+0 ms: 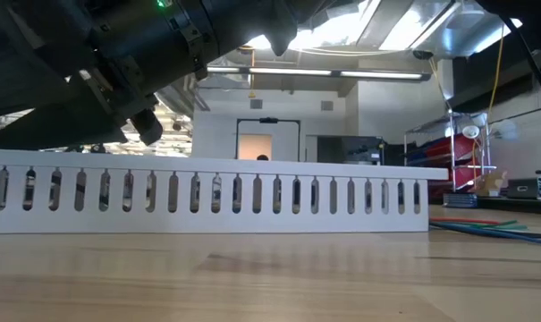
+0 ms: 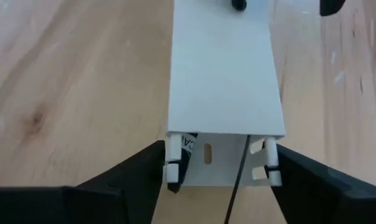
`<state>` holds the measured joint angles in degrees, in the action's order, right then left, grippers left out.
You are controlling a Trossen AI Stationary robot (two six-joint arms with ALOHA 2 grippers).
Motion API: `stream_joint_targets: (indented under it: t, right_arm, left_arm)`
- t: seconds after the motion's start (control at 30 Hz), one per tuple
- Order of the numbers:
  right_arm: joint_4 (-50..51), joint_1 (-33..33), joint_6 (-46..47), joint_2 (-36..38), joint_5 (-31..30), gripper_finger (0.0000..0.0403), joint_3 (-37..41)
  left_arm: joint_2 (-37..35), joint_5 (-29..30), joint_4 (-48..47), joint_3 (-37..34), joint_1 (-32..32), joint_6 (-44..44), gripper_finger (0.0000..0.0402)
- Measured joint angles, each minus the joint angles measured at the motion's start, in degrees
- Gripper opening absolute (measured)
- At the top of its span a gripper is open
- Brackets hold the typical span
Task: Ziptie cables
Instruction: Close the cable duct
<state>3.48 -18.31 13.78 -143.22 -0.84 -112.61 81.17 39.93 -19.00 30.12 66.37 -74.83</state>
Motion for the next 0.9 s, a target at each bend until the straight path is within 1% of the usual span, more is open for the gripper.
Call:
stream_joint_targets:
  t: [0.1, 0.2, 0.3, 0.4, 0.5, 0.57, 0.67, 0.8, 0.9]
  right_arm:
    - [1.8, 0.0, -0.8, 1.4, 0.4, 0.0202, 0.1]
    - [7.4, 0.1, -2.4, 4.9, 0.1, 0.0202, 0.2]
    - [14.8, 0.3, -3.6, 9.0, -1.4, 0.0202, 0.0]
    - [19.2, 0.3, -3.8, 10.2, -4.2, 0.0202, 0.0]
    - [20.8, 0.3, -3.8, 9.6, -4.2, 0.0202, 0.2]
    - [19.8, 0.2, -3.7, 9.2, -4.1, 0.0202, 0.1]
    - [19.9, -0.1, -3.6, 9.1, -4.2, 0.0202, 0.1]
    - [21.4, -0.1, -1.8, 9.0, -4.7, 0.0202, 0.1]
    - [22.9, -0.1, -0.5, 9.0, -4.1, 0.0202, 0.1]
  left_arm:
    - [0.0, 0.7, 0.5, -0.9, 0.0, -1.1, 0.0237]
    - [0.0, 0.9, 0.5, -1.4, 0.0, -1.4, 0.0236]
    - [0.0, 1.3, 0.5, -1.5, 0.1, -0.9, 0.0235]
    - [0.0, 3.4, 0.2, -1.6, 1.1, 0.1, 0.0235]
    - [0.1, 5.2, -0.2, -1.7, 2.4, 0.2, 0.0235]
    - [0.4, 7.1, 0.6, -2.1, 3.4, 0.0, 0.0235]
    - [1.4, 10.8, 4.2, -4.0, 4.9, -0.1, 0.0235]
    - [3.1, 13.0, 9.7, -6.8, 5.6, -1.3, 0.0235]
    - [4.2, 15.9, 13.5, -8.5, 6.1, -1.1, 0.0235]
